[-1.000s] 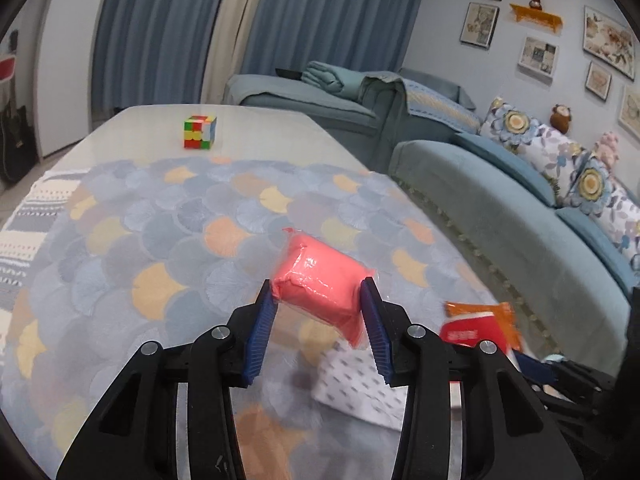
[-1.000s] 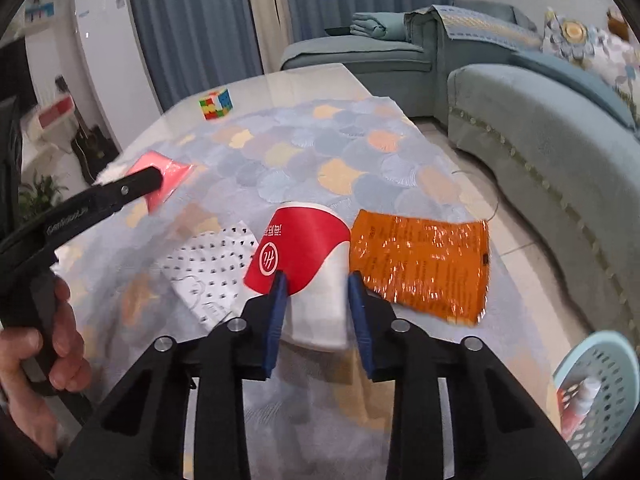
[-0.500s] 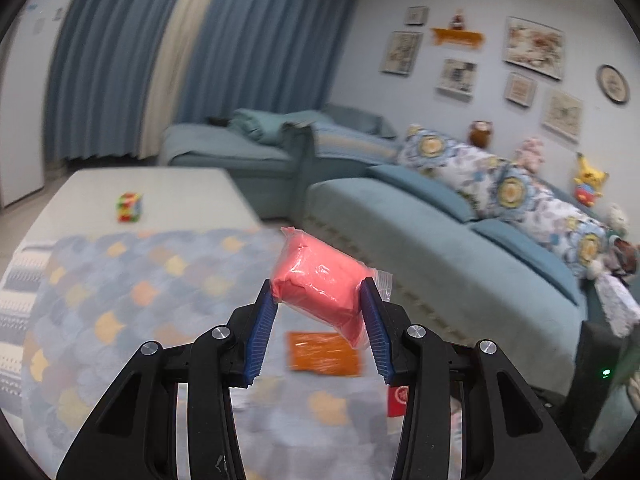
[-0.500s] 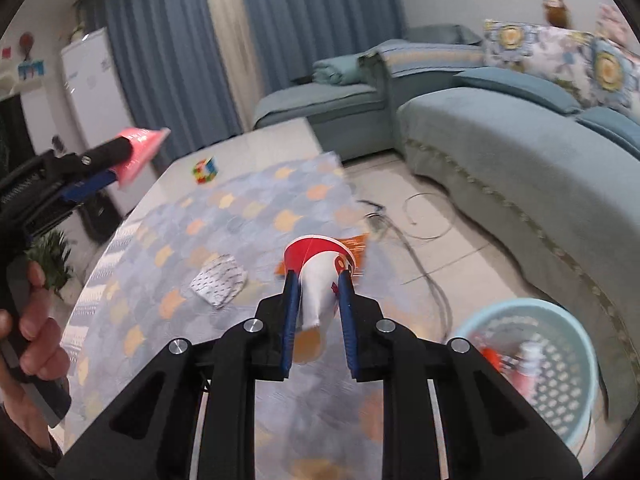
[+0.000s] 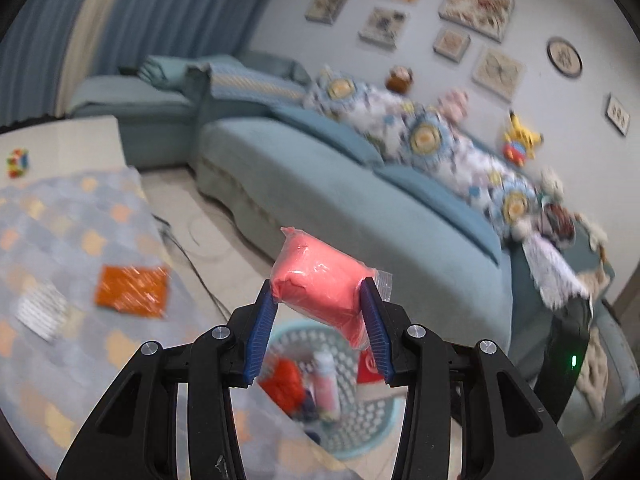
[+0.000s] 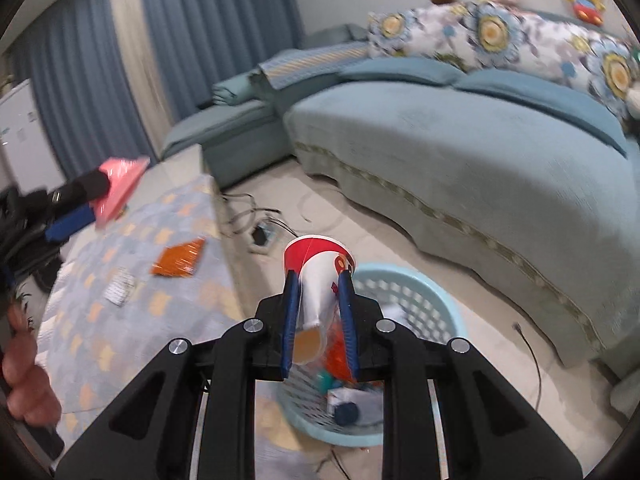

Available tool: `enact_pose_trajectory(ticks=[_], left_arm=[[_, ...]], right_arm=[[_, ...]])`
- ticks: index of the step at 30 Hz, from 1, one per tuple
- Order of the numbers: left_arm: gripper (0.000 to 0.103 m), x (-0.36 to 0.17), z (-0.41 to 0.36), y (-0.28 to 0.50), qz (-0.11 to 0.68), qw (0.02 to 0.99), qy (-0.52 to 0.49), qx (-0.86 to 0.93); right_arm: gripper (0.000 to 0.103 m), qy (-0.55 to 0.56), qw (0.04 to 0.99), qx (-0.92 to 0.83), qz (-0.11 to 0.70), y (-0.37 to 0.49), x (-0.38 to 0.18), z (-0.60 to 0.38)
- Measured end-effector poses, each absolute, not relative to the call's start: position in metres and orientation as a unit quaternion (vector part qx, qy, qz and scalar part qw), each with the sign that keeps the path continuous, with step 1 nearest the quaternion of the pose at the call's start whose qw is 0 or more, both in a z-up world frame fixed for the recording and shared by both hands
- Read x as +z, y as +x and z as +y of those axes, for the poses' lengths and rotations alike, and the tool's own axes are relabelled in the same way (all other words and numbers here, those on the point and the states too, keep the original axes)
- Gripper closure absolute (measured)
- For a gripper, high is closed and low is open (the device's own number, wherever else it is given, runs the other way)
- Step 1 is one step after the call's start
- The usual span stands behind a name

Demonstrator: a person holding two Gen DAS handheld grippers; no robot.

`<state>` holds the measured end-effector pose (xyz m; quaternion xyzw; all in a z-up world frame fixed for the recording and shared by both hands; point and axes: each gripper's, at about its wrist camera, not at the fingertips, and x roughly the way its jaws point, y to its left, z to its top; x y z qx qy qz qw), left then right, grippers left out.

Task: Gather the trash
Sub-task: 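Carry the sponge and cup over the blue basket and open both tools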

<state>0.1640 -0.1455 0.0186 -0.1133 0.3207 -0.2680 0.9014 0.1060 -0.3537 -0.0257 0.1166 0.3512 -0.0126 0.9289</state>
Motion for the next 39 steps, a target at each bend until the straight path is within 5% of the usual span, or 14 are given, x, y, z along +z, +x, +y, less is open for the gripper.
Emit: enact_pose_trajectory(ticks=[15,18,20,27,28,31,39], left_arm=[[0.062,-0.056,-0.204,0.184,0.404,0.864,-0.051,-0.297],[0.061,-0.060,-0.209,0.185,0.410,0.861,-0.046,-0.298],[0.061,-0.064,-0.213,0.186,0.415,0.858,-0.041,-0.298],[0.061,-0.079,-0.220,0.189,0.435,0.848,-0.031,-0.301],[0.059,-0.079,-0.221,0.189,0.437,0.845,-0.030,-0.305],[0.032,-0.079,-0.225,0.185,0.443,0.841,-0.025,-0.310],[0.031,-0.056,-0.203,0.171,0.422,0.846,-0.040,-0.324]], right_arm=[[0.084,0.183,0.866,-0.071,0.460,0.119,-0.124,-0.404],[0.072,0.199,0.860,-0.068,0.465,0.115,-0.132,-0.410],[0.055,0.207,0.860,-0.071,0.461,0.111,-0.134,-0.414],[0.054,0.213,0.859,-0.069,0.461,0.098,-0.134,-0.420],[0.052,0.215,0.859,-0.069,0.459,0.096,-0.132,-0.420],[0.050,0.214,0.863,-0.073,0.452,0.089,-0.126,-0.420],[0.049,0.196,0.878,-0.072,0.431,0.072,-0.097,-0.409]])
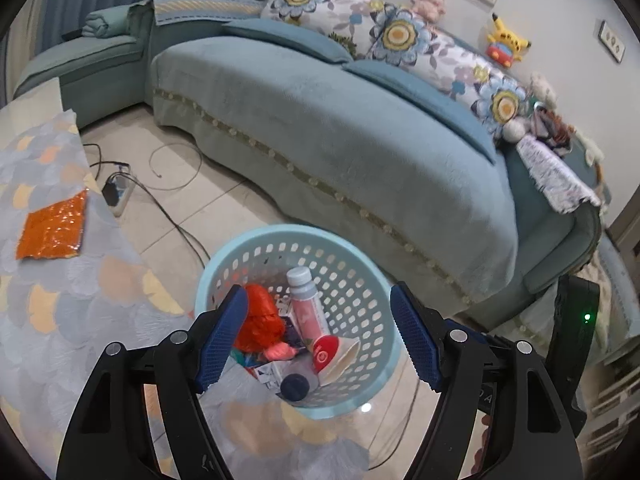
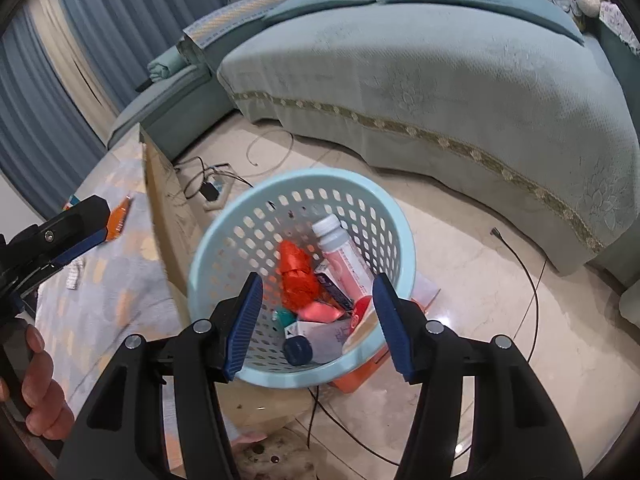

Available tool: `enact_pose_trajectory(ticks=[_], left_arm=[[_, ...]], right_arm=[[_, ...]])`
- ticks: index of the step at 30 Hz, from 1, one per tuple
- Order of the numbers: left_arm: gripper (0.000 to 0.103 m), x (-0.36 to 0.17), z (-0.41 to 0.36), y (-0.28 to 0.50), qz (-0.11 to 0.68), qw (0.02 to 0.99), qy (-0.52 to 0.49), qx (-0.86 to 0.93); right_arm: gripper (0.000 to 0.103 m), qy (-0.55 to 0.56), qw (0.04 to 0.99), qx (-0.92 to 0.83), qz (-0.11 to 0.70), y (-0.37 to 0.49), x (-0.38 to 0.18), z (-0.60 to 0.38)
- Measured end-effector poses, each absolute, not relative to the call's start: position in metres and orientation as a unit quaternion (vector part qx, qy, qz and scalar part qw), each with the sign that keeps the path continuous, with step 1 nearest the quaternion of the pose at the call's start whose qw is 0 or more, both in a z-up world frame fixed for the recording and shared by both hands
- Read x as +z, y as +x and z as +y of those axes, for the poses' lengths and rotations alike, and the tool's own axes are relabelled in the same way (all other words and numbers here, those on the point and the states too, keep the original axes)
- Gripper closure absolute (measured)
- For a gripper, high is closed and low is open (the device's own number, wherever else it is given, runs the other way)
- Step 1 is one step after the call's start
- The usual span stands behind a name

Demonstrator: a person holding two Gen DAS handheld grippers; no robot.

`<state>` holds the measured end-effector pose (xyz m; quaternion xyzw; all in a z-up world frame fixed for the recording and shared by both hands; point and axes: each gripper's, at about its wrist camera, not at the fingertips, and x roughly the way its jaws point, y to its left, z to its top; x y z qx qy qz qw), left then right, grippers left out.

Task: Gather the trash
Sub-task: 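Carry the sponge and cup over the blue basket and open both tools, then move both open tools back to the table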

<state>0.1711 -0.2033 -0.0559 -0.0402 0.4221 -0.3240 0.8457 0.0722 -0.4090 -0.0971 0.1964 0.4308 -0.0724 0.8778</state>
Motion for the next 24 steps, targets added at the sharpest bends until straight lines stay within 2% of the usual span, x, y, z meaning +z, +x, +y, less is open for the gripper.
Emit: enact_pose_trajectory(ticks=[7,14,24], left_arm=[[0.031,-0.012,-0.161,0.149,0.371,0.869,-0.066,-0.320],[0.031,0.028,-0.080,0.123,0.324,0.895,-0.099,-0.290],[0.031,0.030,0.080,0.128,0.302,0.927,-0.158,-0.158]], right_arm=[[0.044,0.183,0.899,-0.048,0.395,0.063,-0.052,-0.382],[0.036,0.142,0.919,0.010,0.367,0.071,-0.014,-0.320],[0.035,0.057,0.923,0.093,0.369,0.117,-0.015,-0.204]])
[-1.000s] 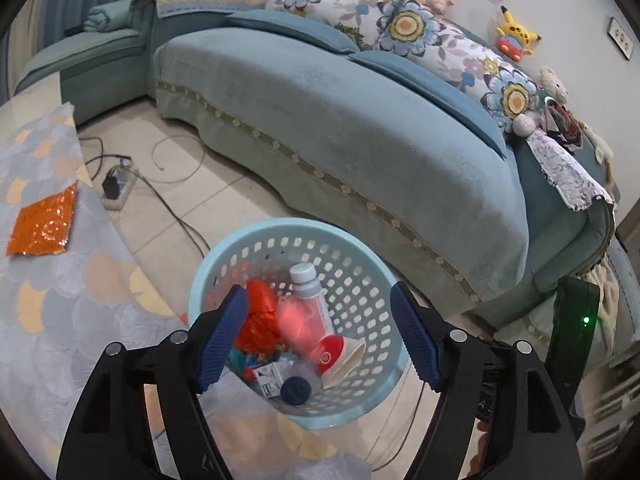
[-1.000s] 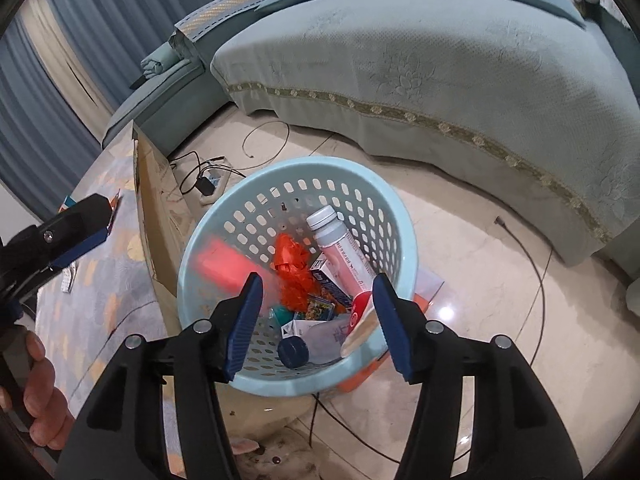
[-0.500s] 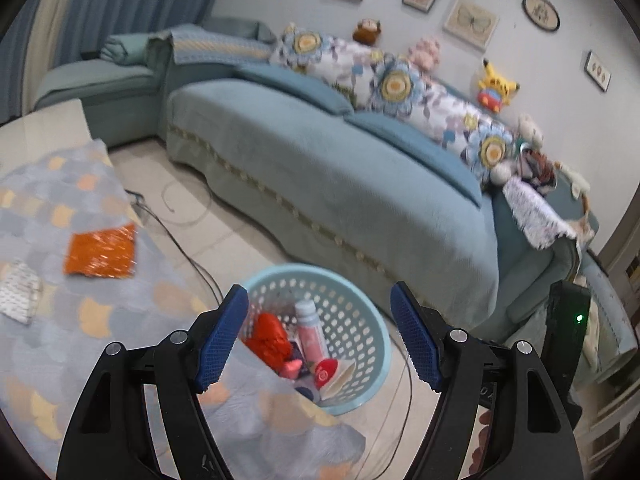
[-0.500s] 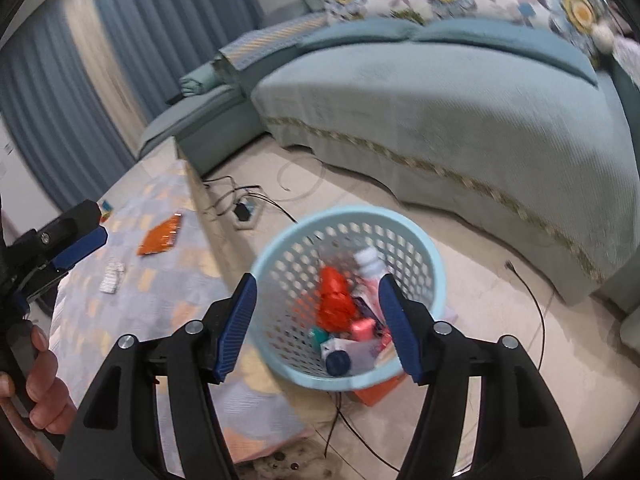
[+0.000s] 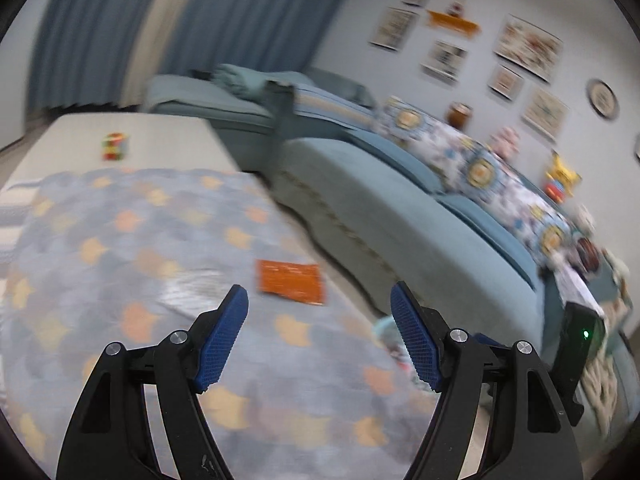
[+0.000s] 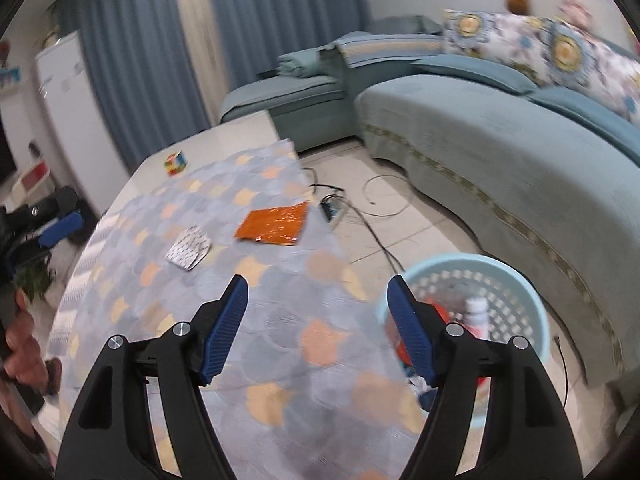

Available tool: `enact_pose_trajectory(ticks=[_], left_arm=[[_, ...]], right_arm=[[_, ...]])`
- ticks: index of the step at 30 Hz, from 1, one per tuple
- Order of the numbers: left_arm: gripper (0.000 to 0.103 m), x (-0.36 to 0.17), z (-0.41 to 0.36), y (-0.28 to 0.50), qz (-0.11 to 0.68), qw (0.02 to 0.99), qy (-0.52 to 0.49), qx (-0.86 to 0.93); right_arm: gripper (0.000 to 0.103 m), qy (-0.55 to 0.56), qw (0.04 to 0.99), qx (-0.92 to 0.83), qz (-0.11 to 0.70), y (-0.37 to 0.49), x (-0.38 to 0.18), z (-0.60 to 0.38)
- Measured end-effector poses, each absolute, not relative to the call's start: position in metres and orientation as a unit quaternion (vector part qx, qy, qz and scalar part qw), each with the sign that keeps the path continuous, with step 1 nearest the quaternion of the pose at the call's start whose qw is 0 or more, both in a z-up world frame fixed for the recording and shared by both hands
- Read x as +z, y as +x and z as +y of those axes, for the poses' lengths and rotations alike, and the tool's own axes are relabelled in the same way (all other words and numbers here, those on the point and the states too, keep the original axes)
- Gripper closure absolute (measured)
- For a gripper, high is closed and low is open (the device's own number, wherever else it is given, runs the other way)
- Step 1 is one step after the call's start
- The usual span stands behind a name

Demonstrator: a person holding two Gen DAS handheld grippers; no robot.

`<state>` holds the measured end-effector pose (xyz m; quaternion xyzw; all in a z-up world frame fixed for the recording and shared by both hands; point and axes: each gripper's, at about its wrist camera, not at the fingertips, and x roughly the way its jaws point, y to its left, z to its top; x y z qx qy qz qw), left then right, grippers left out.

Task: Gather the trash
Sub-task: 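Move both open tools back to the table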

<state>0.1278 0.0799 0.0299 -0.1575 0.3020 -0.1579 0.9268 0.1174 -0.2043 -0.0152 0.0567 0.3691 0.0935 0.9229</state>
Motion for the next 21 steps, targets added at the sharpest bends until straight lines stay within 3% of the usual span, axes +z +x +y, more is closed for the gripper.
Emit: enact_pose_trajectory(ticks=[6,21], left_arm=[[0.031,-0.004,0.126,0.156,0.330,0.919,-0.180,-0.117],[0.027,-0.099,0.105,0.255,0.406,0.904,-0.117,-0.065]], right_arm=[[0.035,0.015,0.915,0.119,0.385,0.154,-0.038,-0.157],[0.035,-0.004,0.896,0.130,0.424,0.271,-0.105,-0.106]])
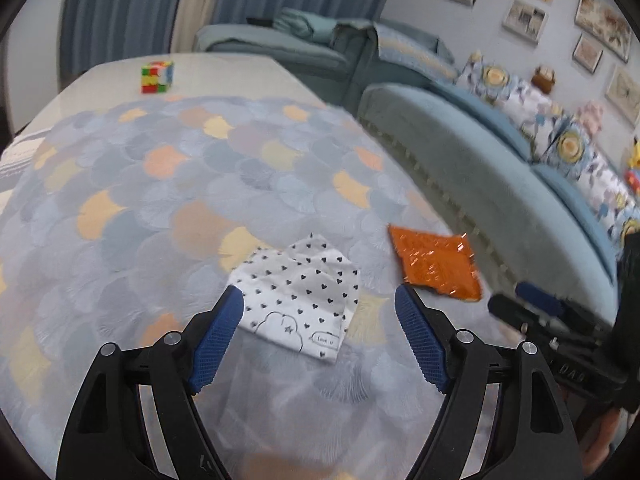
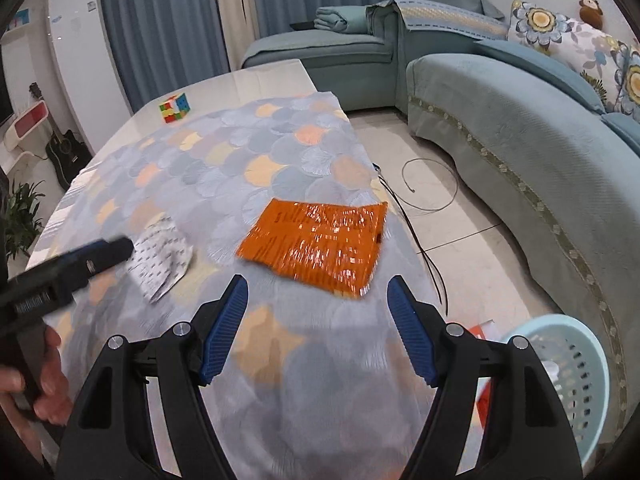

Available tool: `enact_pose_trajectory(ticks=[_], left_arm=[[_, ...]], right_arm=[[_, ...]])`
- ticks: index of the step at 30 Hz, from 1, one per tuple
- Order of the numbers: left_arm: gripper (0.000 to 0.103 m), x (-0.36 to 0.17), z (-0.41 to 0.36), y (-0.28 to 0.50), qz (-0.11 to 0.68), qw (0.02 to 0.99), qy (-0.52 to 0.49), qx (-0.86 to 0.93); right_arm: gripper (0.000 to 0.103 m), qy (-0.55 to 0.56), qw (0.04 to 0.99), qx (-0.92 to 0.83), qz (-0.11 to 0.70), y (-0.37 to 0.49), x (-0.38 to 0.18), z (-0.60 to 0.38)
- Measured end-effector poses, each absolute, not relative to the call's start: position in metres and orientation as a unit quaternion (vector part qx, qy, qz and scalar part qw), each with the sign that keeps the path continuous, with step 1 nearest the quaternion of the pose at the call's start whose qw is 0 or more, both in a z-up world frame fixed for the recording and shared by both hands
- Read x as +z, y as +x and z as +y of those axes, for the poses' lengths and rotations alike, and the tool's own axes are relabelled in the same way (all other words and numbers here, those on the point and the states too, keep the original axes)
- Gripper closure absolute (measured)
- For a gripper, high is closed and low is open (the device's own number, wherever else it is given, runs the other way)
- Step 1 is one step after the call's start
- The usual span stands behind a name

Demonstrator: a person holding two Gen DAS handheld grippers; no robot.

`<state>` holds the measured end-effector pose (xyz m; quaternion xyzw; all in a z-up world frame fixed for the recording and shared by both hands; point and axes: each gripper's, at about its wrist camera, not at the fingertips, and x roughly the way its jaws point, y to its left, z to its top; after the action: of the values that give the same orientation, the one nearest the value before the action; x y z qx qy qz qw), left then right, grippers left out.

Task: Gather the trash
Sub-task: 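Grasp the white dotted paper with the left tool while the right tool grasps the orange packet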

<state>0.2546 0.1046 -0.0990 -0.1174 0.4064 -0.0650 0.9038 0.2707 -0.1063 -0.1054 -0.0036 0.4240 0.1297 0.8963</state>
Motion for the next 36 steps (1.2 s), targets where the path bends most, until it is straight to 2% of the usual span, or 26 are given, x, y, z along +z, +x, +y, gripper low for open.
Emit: enact_pose_trajectory(ticks=[6,9,15,18,20,21,23,24,26,27,29,31,33,34,36], left_arm=[[0.017,-0.124,0.087,0.270,0.451,0.889,-0.065,-0.049],[0.018,-0.125,0.083,0.268,0.452,0.890,-0.049,-0.041],[0.035,-0.125,0.091,0.267,0.442,0.894,-0.062,-0.023],[0.043,-0.124,0.092,0.268,0.440,0.896,-0.056,-0.011],[0.043,-0.124,0.093,0.267,0.439,0.896,-0.060,-0.012],[0.043,-0.123,0.092,0.267,0.440,0.896,-0.059,-0.012],[0.045,-0.123,0.093,0.266,0.439,0.896,-0.059,-0.016],[0.046,-0.123,0.094,0.265,0.438,0.896,-0.063,-0.019],[0.050,-0.122,0.095,0.265,0.438,0.896,-0.066,-0.023],[0.052,-0.122,0.095,0.265,0.437,0.897,-0.067,-0.026],[0.064,-0.121,0.094,0.264,0.434,0.897,-0.073,-0.043],[0.065,-0.120,0.094,0.264,0.431,0.897,-0.080,-0.054],[0.056,-0.117,0.095,0.263,0.426,0.898,-0.086,-0.064],[0.037,-0.117,0.095,0.263,0.426,0.898,-0.086,-0.069],[0.022,-0.118,0.090,0.264,0.429,0.899,-0.070,-0.056]], right_arm=[[0.034,-0.001,0.888,0.131,0.441,0.300,-0.121,-0.095],[0.021,0.000,0.884,0.128,0.450,0.309,-0.129,-0.089],[0.018,-0.047,0.863,0.123,0.488,0.322,-0.147,-0.067],[0.021,-0.065,0.864,0.109,0.486,0.325,-0.149,-0.061],[0.036,-0.065,0.868,0.110,0.480,0.323,-0.148,-0.060],[0.039,-0.065,0.870,0.110,0.477,0.323,-0.148,-0.059],[0.060,-0.063,0.873,0.112,0.471,0.322,-0.147,-0.059],[0.065,-0.062,0.874,0.116,0.468,0.323,-0.145,-0.058],[0.085,-0.062,0.875,0.122,0.464,0.322,-0.145,-0.056],[0.087,-0.065,0.876,0.124,0.462,0.322,-0.144,-0.055],[0.103,-0.063,0.877,0.126,0.459,0.320,-0.143,-0.056],[0.103,-0.050,0.879,0.125,0.457,0.320,-0.142,-0.061],[0.103,-0.035,0.883,0.124,0.451,0.320,-0.139,-0.067],[0.103,-0.030,0.885,0.124,0.448,0.320,-0.138,-0.068],[0.103,-0.022,0.889,0.126,0.440,0.317,-0.135,-0.072]])
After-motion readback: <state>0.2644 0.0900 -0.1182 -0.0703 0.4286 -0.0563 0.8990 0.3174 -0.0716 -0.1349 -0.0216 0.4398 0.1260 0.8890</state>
